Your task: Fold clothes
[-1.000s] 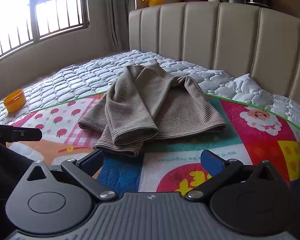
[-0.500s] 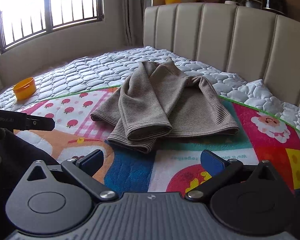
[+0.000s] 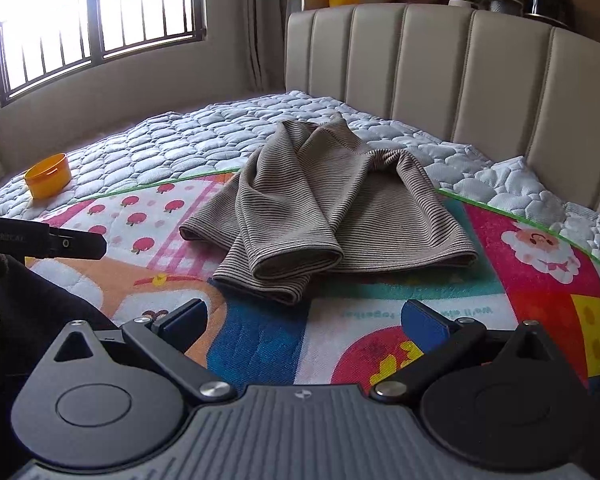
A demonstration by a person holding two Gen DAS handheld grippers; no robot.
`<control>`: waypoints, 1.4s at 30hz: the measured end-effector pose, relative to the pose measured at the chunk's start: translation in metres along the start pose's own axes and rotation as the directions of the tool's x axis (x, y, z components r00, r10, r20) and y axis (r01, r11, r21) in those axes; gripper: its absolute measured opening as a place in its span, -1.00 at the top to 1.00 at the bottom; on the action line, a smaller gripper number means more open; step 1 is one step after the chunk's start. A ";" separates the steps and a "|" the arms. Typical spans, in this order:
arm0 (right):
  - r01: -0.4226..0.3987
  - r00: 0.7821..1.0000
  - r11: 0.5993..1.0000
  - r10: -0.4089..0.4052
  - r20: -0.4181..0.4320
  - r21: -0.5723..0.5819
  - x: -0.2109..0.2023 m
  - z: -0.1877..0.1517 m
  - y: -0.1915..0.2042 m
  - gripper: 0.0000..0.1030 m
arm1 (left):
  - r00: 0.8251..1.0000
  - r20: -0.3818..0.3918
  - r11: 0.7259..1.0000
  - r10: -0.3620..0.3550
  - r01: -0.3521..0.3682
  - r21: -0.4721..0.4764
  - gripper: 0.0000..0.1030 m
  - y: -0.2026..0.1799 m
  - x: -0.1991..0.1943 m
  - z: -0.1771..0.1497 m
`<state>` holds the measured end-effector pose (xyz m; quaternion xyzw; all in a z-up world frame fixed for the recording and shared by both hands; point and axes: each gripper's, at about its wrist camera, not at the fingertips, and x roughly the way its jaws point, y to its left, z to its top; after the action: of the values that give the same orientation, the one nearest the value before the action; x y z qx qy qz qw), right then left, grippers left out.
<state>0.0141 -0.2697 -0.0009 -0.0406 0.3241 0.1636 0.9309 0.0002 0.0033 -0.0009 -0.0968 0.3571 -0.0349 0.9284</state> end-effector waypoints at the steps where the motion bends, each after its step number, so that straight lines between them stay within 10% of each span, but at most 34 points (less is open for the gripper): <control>1: 0.000 1.000 1.000 0.000 0.000 0.000 0.000 0.000 0.000 -1.00 | 1.000 0.000 1.000 0.000 0.000 0.000 -1.00 0.000 0.000 0.000; 30: 0.001 1.000 1.000 0.000 -0.019 0.006 0.002 0.002 -0.001 -1.00 | 0.999 -0.042 1.000 0.011 -0.011 0.006 -1.00 -0.004 0.004 0.004; 42: 0.014 0.997 0.990 -0.003 -0.078 0.143 0.021 0.002 -0.025 -1.00 | 0.994 0.009 0.994 -0.109 0.109 0.027 -1.00 -0.035 0.041 0.052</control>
<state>0.0390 -0.2874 -0.0133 0.0188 0.3708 0.1343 0.9188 0.0658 -0.0286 0.0175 -0.1042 0.3458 -0.0895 0.9282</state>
